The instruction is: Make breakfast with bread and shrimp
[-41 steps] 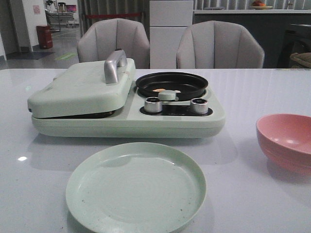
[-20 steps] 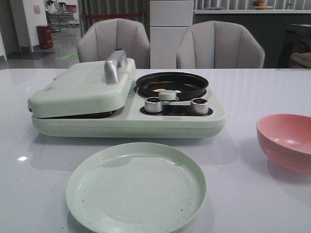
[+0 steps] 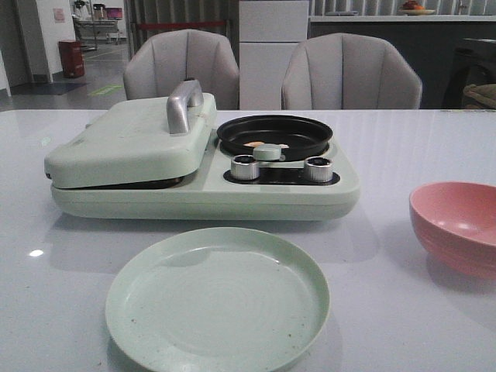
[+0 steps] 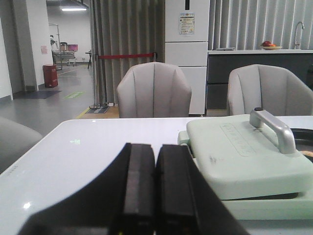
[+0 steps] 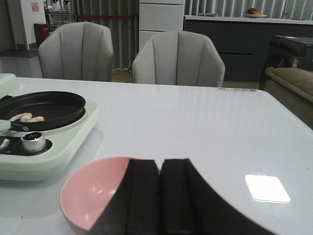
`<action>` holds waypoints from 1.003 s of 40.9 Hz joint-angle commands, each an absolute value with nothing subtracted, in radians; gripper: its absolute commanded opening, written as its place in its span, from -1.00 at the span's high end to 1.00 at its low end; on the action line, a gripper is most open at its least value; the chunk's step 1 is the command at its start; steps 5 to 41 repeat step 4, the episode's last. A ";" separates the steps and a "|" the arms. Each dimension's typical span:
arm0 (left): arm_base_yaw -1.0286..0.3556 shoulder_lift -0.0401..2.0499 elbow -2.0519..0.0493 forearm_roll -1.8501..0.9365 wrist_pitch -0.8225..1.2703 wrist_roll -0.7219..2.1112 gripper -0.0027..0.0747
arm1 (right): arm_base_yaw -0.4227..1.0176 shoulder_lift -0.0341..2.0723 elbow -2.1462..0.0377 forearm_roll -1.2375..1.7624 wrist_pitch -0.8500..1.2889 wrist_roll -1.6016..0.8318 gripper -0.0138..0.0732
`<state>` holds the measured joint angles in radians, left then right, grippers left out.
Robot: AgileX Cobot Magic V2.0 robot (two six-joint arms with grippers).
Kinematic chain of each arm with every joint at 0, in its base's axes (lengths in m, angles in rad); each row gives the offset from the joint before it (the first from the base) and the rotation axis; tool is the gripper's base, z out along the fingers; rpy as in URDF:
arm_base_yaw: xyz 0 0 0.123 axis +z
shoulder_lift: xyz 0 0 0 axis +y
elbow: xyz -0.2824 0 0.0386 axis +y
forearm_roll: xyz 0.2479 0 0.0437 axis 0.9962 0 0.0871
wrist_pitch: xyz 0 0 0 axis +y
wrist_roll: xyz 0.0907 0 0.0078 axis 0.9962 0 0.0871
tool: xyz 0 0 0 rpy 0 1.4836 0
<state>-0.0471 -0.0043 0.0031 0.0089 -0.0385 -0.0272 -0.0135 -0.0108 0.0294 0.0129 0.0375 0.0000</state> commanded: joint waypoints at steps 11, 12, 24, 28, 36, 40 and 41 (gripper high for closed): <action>-0.049 -0.021 0.032 0.000 -0.127 -0.038 0.67 | -0.016 -0.031 0.011 0.020 -0.058 -0.007 0.60; -0.049 -0.021 0.032 0.000 -0.127 -0.038 0.67 | -0.016 -0.031 0.011 0.020 -0.058 -0.007 0.60; -0.049 -0.021 0.032 0.000 -0.127 -0.038 0.67 | -0.016 -0.031 0.011 0.020 -0.058 -0.007 0.60; -0.049 -0.021 0.032 0.000 -0.127 -0.038 0.67 | -0.016 -0.031 0.011 0.020 -0.058 -0.007 0.60; -0.049 -0.021 0.032 0.000 -0.127 -0.038 0.67 | -0.016 -0.031 0.011 0.020 -0.058 -0.007 0.60; -0.049 -0.021 0.032 0.000 -0.127 -0.038 0.67 | -0.016 -0.031 0.011 0.020 -0.058 -0.007 0.60; -0.049 -0.021 0.032 0.000 -0.127 -0.038 0.67 | -0.016 -0.031 0.011 0.020 -0.058 -0.007 0.60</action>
